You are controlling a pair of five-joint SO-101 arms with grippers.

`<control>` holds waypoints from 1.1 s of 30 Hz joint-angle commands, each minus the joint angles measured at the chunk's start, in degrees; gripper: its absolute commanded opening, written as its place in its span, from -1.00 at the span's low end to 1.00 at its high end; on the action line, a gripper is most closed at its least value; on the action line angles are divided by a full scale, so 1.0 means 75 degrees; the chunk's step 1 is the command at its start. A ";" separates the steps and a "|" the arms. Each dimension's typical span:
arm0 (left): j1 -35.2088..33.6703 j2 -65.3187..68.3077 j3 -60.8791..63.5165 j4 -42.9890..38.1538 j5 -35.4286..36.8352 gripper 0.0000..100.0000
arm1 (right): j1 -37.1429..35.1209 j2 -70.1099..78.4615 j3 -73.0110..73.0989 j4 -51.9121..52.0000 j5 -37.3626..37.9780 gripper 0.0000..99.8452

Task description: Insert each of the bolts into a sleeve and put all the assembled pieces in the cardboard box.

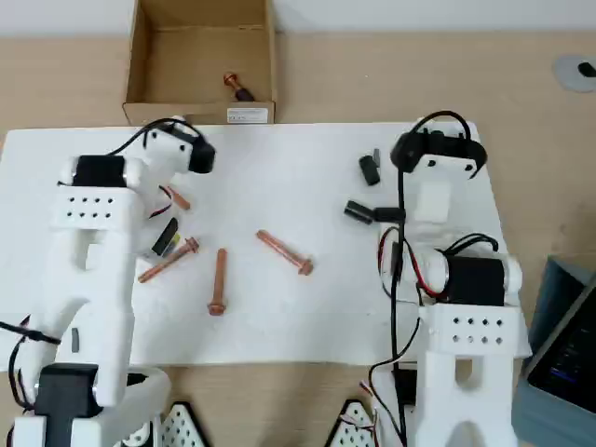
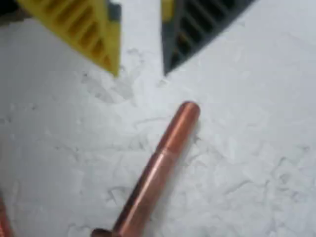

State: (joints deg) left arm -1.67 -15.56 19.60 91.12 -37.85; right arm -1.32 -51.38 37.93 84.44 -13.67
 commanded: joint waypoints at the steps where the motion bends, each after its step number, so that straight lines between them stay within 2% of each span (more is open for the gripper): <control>1: 0.0117 0.0217 0.0082 -0.0352 -0.0387 -0.82 | 0.0076 -0.0205 0.0006 -0.0129 -0.0059 -0.98; 5: 0.0105 0.0815 0.0164 -0.0586 -0.0610 -0.74 | 0.0076 -0.0205 0.0006 -0.0117 -0.0059 -0.98; 25: 0.0293 0.3264 0.0117 -0.2684 -0.0973 -0.74 | 0.0041 -0.0205 -0.0006 -0.0152 -0.0012 -0.98; 30: 0.0281 0.3815 0.0117 -0.2649 -0.0973 -0.98 | 0.0041 -0.0205 -0.0006 -0.0246 -0.0012 -0.98; 33: 0.0246 0.3956 0.0117 -0.2626 -0.0961 -0.99 | 0.0041 -0.0205 -0.0029 -0.0387 -0.0023 -0.98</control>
State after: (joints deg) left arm 0.79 11.25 20.57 72.22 -44.70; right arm -1.32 -51.38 37.93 83.38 -13.67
